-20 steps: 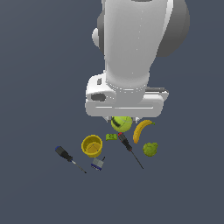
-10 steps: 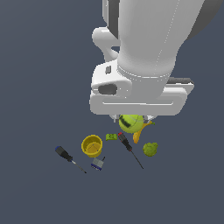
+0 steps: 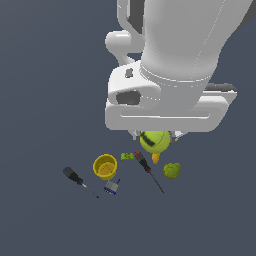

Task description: Pick up a designated object from a clutter of objects.

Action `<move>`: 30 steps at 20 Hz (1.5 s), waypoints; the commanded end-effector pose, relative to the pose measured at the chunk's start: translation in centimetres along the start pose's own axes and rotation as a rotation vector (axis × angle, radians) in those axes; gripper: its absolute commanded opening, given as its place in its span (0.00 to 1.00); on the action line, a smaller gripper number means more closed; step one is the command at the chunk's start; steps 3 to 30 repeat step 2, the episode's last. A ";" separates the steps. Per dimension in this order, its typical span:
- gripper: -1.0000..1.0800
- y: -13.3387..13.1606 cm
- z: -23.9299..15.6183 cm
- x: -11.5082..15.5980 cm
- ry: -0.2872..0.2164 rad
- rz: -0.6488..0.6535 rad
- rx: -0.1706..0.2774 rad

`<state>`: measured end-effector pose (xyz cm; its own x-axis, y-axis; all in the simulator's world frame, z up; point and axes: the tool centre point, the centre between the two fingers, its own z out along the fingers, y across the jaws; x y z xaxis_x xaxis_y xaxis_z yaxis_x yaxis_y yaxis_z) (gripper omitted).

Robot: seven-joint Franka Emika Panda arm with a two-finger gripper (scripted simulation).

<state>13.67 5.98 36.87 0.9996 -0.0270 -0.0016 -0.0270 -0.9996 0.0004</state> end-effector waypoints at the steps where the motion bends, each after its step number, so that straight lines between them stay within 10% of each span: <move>1: 0.00 -0.1 -0.2 0.1 0.002 0.000 0.000; 30: 0.00 -0.1 -0.2 0.1 0.002 0.000 0.000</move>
